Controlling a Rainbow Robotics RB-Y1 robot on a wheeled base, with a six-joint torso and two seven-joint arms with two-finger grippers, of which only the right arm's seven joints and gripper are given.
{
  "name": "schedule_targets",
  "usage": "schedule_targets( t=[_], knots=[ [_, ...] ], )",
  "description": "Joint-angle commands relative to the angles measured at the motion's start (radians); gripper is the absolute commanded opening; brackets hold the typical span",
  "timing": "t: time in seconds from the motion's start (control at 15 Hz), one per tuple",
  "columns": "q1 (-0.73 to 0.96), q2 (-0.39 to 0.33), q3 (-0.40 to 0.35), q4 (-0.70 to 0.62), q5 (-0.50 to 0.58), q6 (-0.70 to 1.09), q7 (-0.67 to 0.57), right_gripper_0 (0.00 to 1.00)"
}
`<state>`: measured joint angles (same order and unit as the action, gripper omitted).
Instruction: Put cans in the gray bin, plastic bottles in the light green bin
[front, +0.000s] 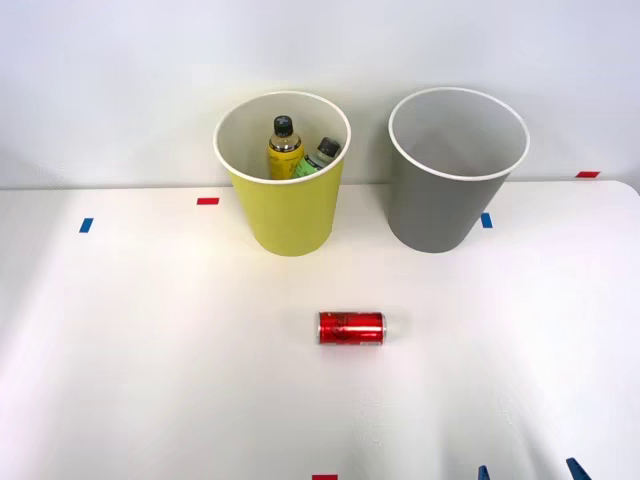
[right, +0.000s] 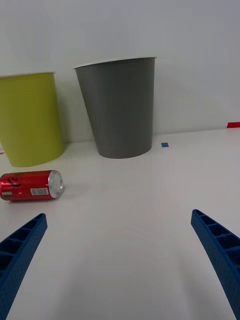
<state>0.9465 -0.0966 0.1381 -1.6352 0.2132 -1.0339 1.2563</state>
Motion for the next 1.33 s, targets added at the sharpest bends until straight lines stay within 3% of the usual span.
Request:
schedule_targets(
  t=[0.07,1.33],
  knots=[
    [0.0,0.0,0.0,0.0,0.0,0.0,0.0,1.0],
    [0.0,0.0,0.0,0.0,0.0,0.0,0.0,1.0]
  ],
)
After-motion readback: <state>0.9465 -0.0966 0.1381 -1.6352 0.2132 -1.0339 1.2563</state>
